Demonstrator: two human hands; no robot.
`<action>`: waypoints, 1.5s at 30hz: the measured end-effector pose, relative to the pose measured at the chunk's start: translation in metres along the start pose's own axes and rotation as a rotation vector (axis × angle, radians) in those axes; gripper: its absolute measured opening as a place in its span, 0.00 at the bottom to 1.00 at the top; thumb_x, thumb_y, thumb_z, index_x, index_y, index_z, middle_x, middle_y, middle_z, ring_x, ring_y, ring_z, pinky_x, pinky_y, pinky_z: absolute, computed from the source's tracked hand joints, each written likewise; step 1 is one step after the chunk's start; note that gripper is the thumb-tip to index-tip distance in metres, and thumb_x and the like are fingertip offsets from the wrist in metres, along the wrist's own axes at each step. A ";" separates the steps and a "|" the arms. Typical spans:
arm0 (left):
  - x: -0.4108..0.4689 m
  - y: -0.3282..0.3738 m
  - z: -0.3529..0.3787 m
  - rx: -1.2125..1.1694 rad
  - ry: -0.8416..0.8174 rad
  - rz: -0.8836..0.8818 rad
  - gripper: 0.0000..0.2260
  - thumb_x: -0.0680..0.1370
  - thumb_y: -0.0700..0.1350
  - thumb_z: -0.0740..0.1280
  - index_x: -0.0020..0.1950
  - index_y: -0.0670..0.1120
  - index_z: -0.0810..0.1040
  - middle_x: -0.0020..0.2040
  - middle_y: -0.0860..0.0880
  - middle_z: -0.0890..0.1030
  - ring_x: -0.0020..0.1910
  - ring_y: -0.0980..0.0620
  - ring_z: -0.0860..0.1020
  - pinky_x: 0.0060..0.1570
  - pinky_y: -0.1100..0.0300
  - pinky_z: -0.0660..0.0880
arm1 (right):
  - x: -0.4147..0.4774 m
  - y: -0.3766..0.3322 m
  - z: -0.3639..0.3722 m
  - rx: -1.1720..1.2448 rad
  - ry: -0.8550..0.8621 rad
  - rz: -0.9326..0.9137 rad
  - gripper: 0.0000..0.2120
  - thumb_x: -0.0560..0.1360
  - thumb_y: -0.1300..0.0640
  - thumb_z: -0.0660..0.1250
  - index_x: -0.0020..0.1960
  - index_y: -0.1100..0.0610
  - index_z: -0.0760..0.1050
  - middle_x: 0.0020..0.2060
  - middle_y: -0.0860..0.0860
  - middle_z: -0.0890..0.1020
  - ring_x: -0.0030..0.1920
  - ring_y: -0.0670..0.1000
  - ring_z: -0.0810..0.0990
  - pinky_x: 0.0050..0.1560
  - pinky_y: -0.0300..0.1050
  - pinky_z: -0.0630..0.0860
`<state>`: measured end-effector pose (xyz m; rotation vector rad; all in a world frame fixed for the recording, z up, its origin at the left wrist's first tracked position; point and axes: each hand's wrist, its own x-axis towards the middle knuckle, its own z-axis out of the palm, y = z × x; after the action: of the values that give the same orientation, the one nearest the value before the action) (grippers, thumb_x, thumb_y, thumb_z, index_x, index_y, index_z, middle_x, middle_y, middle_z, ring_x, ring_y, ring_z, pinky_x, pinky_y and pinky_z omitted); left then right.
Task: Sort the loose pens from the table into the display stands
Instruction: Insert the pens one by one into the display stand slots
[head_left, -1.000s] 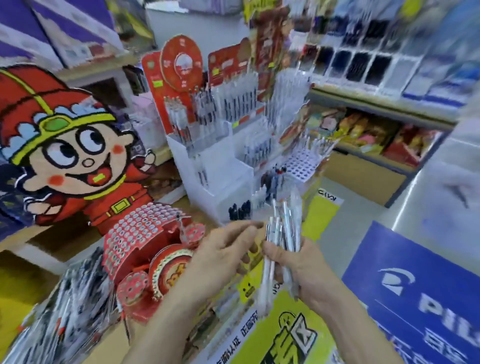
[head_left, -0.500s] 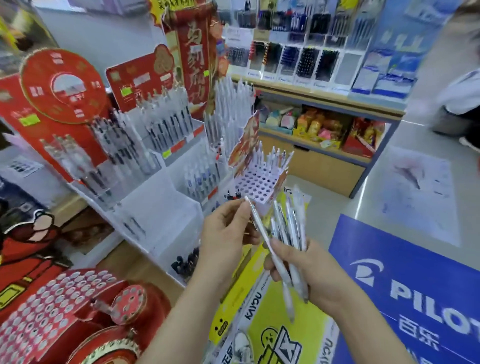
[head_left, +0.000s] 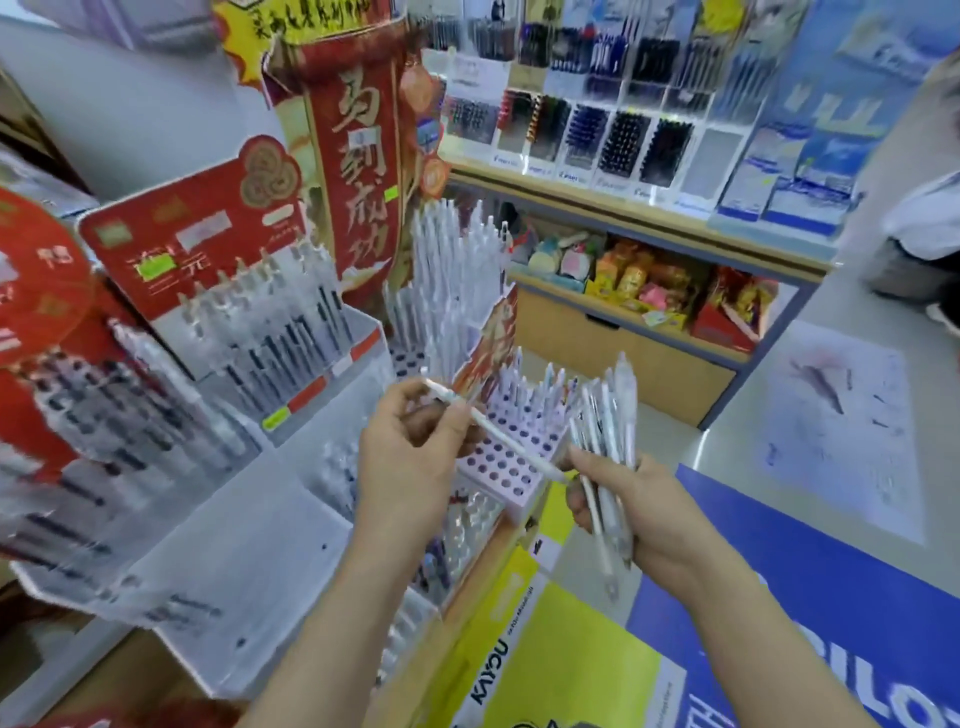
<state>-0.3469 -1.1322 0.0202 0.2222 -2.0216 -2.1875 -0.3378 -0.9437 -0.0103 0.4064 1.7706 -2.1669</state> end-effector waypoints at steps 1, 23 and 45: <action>0.009 0.001 0.003 -0.001 0.019 0.012 0.05 0.78 0.39 0.67 0.53 0.46 0.75 0.39 0.46 0.84 0.39 0.51 0.83 0.44 0.58 0.81 | 0.010 -0.005 -0.006 0.039 -0.022 0.008 0.12 0.72 0.54 0.70 0.46 0.63 0.78 0.27 0.56 0.75 0.26 0.51 0.73 0.27 0.42 0.73; 0.080 -0.036 0.133 -0.173 0.606 -0.058 0.10 0.69 0.48 0.70 0.43 0.42 0.77 0.32 0.46 0.79 0.29 0.48 0.78 0.31 0.62 0.75 | 0.186 -0.086 -0.080 -0.321 -0.682 0.118 0.17 0.68 0.54 0.77 0.46 0.65 0.76 0.33 0.60 0.82 0.23 0.50 0.65 0.24 0.41 0.62; 0.134 -0.058 0.152 0.757 0.478 0.101 0.03 0.74 0.47 0.72 0.44 0.48 0.84 0.30 0.51 0.80 0.24 0.53 0.73 0.28 0.57 0.74 | 0.255 -0.083 -0.121 0.216 -0.443 0.429 0.10 0.70 0.53 0.69 0.44 0.59 0.76 0.29 0.50 0.73 0.23 0.44 0.67 0.21 0.34 0.64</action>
<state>-0.5109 -1.0079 -0.0264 0.6331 -2.3623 -1.0700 -0.6015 -0.8247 -0.0635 0.2912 1.1030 -1.9500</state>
